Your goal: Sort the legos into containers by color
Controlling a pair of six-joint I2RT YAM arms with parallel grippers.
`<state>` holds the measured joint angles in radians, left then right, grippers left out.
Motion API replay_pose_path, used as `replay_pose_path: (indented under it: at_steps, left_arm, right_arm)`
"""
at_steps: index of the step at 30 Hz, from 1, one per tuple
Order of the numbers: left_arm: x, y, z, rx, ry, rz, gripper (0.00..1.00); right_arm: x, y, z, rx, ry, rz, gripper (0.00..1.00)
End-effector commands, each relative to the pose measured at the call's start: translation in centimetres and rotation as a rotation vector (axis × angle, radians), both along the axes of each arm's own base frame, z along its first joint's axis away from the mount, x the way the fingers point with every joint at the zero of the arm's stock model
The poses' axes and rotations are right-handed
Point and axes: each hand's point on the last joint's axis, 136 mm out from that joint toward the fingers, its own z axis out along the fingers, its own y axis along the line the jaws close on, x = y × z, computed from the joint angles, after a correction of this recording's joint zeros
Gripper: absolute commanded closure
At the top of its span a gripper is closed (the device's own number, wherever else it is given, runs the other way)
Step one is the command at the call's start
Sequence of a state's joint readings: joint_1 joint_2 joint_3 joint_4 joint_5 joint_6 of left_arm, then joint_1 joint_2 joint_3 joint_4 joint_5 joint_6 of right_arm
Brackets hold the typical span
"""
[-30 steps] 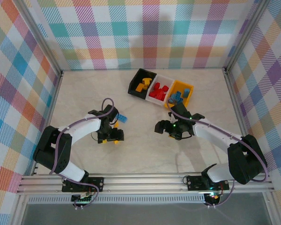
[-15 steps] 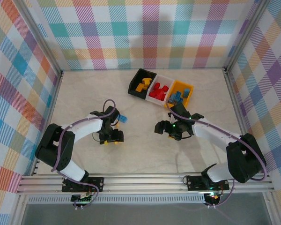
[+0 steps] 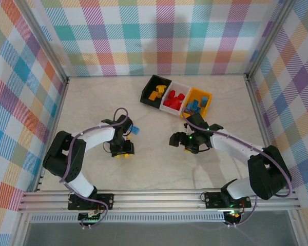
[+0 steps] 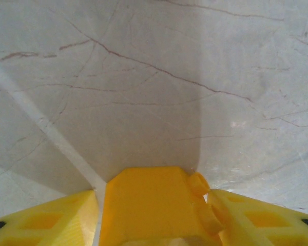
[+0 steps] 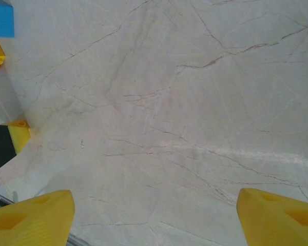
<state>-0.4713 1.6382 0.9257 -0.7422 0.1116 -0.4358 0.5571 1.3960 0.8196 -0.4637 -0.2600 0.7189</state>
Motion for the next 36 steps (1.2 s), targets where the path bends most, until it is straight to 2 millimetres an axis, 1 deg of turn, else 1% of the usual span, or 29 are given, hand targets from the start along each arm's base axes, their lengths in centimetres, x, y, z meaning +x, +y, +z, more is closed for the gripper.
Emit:
replay_pose_path:
  at_steps: [1, 3, 10, 14, 17, 19, 21, 24, 28, 30, 33, 36]
  left_arm:
    - [1.5, -2.5, 0.1, -0.07, -0.034, -0.025, 0.48]
    - [1.9, -2.8, 0.2, -0.073, -0.036, -0.027, 0.53]
    - [2.8, -3.0, 1.0, -0.056, -0.042, -0.066, 0.62]
    - [3.2, -3.2, 1.6, -0.054, -0.041, -0.086, 0.63]
    - [4.1, -3.5, 2.8, -0.057, -0.06, -0.104, 0.63]
    - [5.3, -3.7, 4.2, -0.057, -0.089, -0.114, 0.63]
    - [6.9, -4.3, 5.6, -0.069, -0.124, -0.125, 0.62]
    - [10.3, -5.3, 7.6, -0.09, -0.174, -0.135, 0.62]
    - [16.0, -7.1, 9.6, -0.148, -0.242, -0.12, 0.62]
    - [19.0, -7.9, 10.3, -0.174, -0.276, -0.107, 0.62]
    - [23.4, -9.4, 10.2, -0.218, -0.311, -0.08, 0.62]
    - [27.3, -11.1, 10.4, -0.272, -0.361, -0.054, 0.62]
  right_arm:
    - [-0.2, 0.3, 0.3, 0.01, 0.004, 0.008, 0.17]
    - [-0.3, 0.2, 0.2, 0.007, 0.005, 0.006, 0.17]
    - [-0.6, -0.2, 0.0, -0.004, 0.007, 0.004, 0.17]
    - [-0.7, -0.4, -0.1, -0.013, 0.006, 0.001, 0.17]
    - [-0.7, -0.9, 0.2, -0.029, -0.005, -0.009, 0.17]
    - [-0.7, -1.2, 0.6, -0.039, -0.021, -0.019, 0.17]
    - [-0.6, -1.6, 1.1, -0.045, -0.04, -0.029, 0.17]
    - [-0.7, -2.0, 1.8, -0.053, -0.052, -0.04, 0.17]
    - [-1.3, -2.5, 2.5, -0.062, -0.045, -0.053, 0.17]
    - [-1.6, -2.9, 2.9, -0.07, -0.04, -0.064, 0.17]
    - [-2.1, -3.6, 3.5, -0.08, -0.042, -0.095, 0.17]
    - [-2.5, -4.1, 4.1, -0.083, -0.034, -0.123, 0.18]
